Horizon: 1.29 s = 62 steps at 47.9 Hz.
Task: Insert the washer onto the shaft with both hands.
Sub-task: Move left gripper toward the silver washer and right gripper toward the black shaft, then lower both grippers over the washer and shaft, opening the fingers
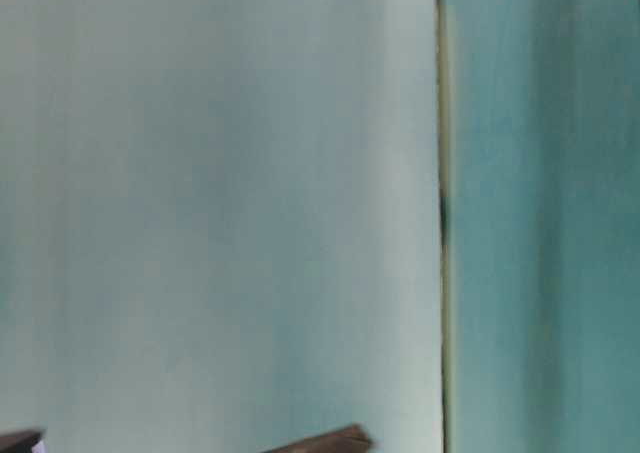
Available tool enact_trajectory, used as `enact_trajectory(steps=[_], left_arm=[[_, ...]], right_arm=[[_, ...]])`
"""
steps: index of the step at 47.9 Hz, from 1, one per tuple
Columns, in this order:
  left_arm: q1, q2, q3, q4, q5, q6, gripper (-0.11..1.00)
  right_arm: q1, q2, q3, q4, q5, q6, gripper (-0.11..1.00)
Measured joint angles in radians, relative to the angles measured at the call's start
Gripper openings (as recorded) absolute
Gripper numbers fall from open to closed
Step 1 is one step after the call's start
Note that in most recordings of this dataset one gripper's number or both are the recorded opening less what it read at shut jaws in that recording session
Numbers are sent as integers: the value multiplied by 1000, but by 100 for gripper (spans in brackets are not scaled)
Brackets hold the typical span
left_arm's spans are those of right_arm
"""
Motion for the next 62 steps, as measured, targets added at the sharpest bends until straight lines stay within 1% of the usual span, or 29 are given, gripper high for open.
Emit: enact_trajectory(steps=[5, 10, 17, 23, 28, 36, 41, 48, 50, 55, 59, 61, 62], left_arm=[[0, 60, -26, 5, 66, 5, 2], [2, 115, -48, 6, 98, 6, 2], [0, 176, -74, 6, 104, 6, 2], [2, 216, -86, 6, 104, 8, 2], [3, 238, -95, 6, 104, 11, 2], [11, 253, -100, 9, 103, 12, 2], [15, 255, -100, 9, 94, 34, 2], [17, 255, -100, 11, 71, 94, 2], [17, 258, -101, 11, 69, 101, 2], [17, 261, -103, 9, 67, 103, 2], [17, 265, -103, 9, 67, 100, 3], [17, 268, -103, 11, 66, 100, 6], [17, 272, -103, 11, 66, 100, 10]], right_arm=[[0, 66, -34, -14, 37, 0, -10], [0, 132, -71, -34, 75, 2, -10], [15, 213, -110, -46, 123, -2, -10], [32, 276, -133, -48, 147, -25, -10], [43, 308, -147, -48, 152, -41, -10], [48, 337, -158, -48, 155, -48, -10], [46, 362, -158, -49, 155, -46, -10], [46, 394, -160, -48, 155, -43, -10], [48, 399, -163, -49, 153, -44, -9], [46, 402, -169, -49, 141, -44, -6], [46, 403, -169, -49, 124, -44, 1], [46, 403, -169, -49, 118, -44, 6], [46, 403, -170, -49, 115, -43, 9]])
